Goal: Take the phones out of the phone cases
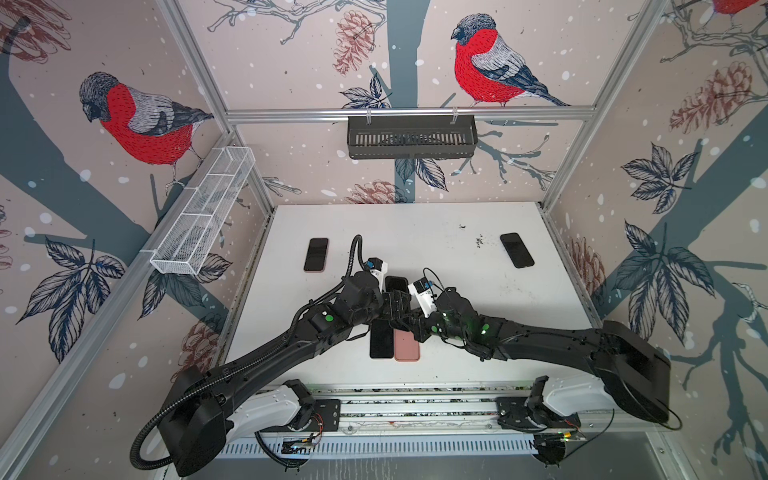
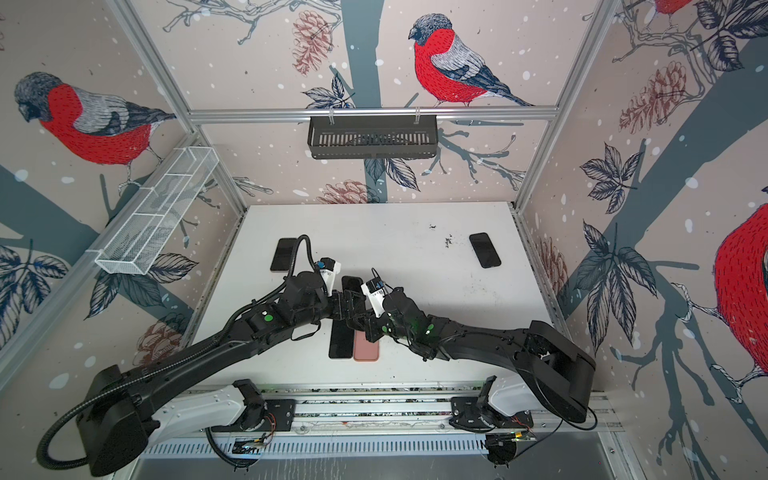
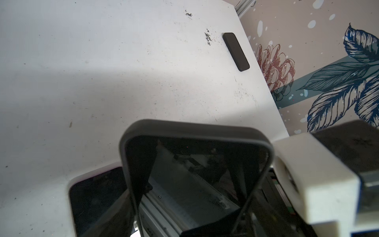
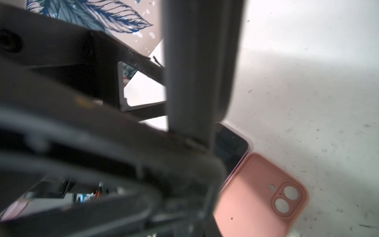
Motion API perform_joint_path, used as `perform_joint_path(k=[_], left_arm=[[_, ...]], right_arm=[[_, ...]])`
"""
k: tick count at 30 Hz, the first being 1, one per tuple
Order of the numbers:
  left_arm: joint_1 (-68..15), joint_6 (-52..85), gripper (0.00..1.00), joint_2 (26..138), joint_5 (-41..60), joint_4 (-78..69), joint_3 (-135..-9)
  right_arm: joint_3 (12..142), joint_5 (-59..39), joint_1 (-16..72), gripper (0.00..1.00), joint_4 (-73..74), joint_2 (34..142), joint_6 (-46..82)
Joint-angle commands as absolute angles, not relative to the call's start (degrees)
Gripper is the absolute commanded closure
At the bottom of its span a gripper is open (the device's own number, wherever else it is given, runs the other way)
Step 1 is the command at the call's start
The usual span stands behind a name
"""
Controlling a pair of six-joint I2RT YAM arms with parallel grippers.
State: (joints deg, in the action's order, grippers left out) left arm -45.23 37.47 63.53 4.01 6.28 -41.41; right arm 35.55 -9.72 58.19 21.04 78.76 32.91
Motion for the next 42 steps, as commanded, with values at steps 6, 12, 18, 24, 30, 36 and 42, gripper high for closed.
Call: perform_joint_path(k=[6,12,18,24,30,36,42], left_arm=[[-47.4,37.06,0.26,58.97,5.1,-4.67,-38.82],[-47.43,24.92,0.01,52.05,7.93,-5.65,-37.83],[-47.37,6.51,0.04,50.7,19.11,-5.81,-38.3],[-47.37,-6.35,0.04,50.41,26.68,-2.04,-41.08],[-47.29,-13.99,0.1,50.79,29.55,1.65,-44.32],[-45.99,-18.64,0.2,53.16,29.57,4.72,-47.97],[-41.4,-18.56,0.44,55.47,37.28,4.39,-50.81]], right_arm=[[33.22,-9.24,57.37,0.98,20.55,72.91,29.01],[29.22,-9.23,53.75,0.99,18.34,60.32,19.0],[26.71,-17.55,51.46,1.0,20.15,51.02,3.76],[24.77,-26.22,46.49,1.0,22.63,45.72,-5.56],[26.72,-37.79,40.2,1.0,20.57,47.53,-8.06],[25.94,-41.57,39.94,1.0,21.38,47.89,-9.95],[25.22,-41.97,39.99,1.0,21.52,48.75,-10.76]])
